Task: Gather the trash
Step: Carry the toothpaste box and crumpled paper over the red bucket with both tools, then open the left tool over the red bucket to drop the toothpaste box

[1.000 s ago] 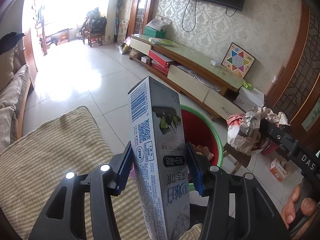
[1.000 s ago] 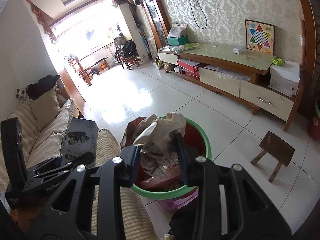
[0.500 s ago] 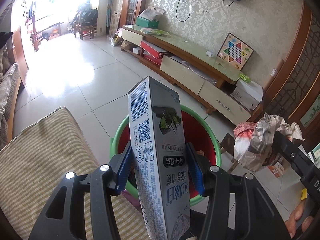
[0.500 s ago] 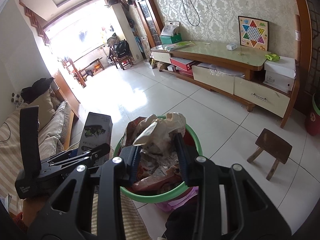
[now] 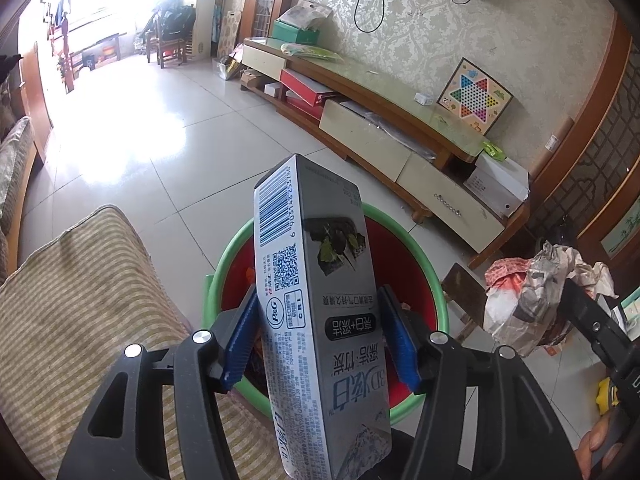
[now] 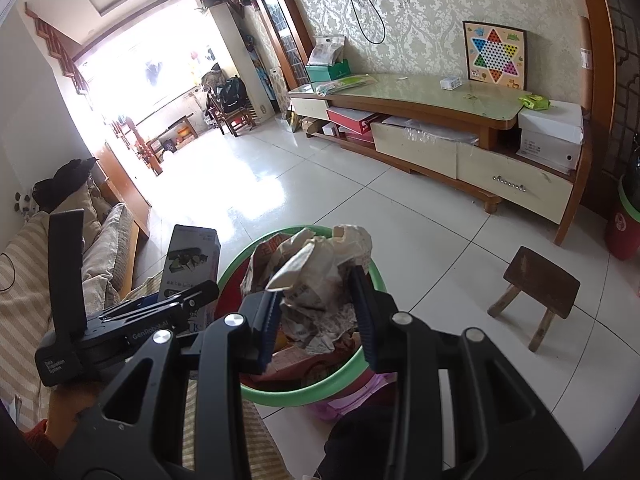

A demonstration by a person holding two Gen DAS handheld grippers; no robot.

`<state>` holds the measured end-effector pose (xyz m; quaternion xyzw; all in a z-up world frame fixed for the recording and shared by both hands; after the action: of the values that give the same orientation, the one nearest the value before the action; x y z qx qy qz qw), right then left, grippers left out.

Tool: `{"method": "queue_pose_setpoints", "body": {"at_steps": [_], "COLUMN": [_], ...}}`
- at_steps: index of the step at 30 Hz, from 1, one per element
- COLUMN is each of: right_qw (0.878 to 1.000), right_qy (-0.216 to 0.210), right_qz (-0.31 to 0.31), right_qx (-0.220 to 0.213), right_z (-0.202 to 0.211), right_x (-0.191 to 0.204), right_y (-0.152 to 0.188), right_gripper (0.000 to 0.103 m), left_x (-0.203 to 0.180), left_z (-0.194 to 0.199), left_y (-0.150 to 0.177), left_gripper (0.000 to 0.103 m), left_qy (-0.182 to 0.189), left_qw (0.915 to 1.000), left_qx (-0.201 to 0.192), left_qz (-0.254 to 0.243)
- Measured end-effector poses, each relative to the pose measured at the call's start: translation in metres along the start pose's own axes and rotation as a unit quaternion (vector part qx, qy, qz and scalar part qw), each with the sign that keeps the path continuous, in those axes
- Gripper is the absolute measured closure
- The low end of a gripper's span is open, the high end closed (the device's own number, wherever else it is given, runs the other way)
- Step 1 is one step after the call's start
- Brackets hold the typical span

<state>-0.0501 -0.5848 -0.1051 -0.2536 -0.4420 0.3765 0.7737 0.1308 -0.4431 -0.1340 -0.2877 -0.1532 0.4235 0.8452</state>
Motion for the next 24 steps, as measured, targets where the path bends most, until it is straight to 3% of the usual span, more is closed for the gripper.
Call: {"method": "queue_pose_setpoints", "body": {"at_steps": [11,15,22,24], "right_qw": [1.000,1.000,1.000,1.000], "right_qy": [-0.001,0.002,-0.002,-0.001], "right_qz": [0.002,0.003,0.001,0.006], "right_qx": [0.008,0.009,0.016,0.018], "right_z": [-0.007,-0.007,-0.009,-0.011], "right_x": [0.004,0.002,0.003,0.004], "right_y": [0.002,0.002,0.005,0.005], "right_gripper": [0.070,0.070,0.070,0.070], "left_x": [0.011,0.015,0.023,0.032], "left_z": [0.004,0.006,0.024,0.040], "left_y": [0.001,-0.002,-0.002,0.002], "left_gripper": [0.046,0.034,0.033,0.033], "left_qy": [-0.005,-0.007,0.007,-0.007], "left_qw": [1.0000,0.9999,0.9997,0.9993], "left_qx": [-0.003,-0.010,-0.021,-0.037], "left_qz": [-0.003,0.003,0.007,0.000]}}
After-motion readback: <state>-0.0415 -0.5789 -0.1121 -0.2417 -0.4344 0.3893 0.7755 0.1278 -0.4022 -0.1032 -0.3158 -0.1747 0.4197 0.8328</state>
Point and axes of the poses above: each gripper's, at about its wrist camera, not at the fingertips, and z roughly against the way its jaws point, x to its left, y to its underside, the point moved 4 cm from there along -z, roughly the way its jaws point, and after that the axes turned 15 degrees about -y, right-handed, at the moved point
